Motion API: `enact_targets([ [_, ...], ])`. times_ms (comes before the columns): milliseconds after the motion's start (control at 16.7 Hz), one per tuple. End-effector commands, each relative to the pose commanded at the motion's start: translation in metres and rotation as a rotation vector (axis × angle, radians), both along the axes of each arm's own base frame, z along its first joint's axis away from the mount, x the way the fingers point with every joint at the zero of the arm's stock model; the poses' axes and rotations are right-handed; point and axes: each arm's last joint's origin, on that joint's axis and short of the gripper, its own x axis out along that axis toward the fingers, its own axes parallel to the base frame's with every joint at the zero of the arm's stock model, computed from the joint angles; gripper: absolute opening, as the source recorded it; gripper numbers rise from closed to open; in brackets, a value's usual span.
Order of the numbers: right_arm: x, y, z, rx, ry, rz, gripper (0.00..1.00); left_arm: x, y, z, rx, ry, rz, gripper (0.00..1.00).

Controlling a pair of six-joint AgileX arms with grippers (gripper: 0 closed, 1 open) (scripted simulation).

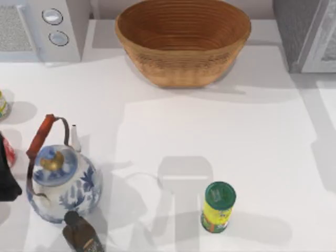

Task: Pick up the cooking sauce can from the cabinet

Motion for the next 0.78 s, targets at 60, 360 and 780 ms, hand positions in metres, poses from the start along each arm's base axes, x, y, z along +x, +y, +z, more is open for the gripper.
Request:
enact_targets([
  [60,0.0,0.0,0.0,0.0,0.0,0.0,0.0,0.0,0.0,0.0,0.0,0.0,0.0,1.0],
  [360,-0.001,0.001,0.001,0.002,0.0,0.003,0.0,0.0,0.0,0.0,0.0,0.0,0.0,1.0],
  [780,-0.092,0.006,0.041,0.001,0.002,0.003,0.0,0.0,0.0,0.0,0.0,0.0,0.0,1.0],
])
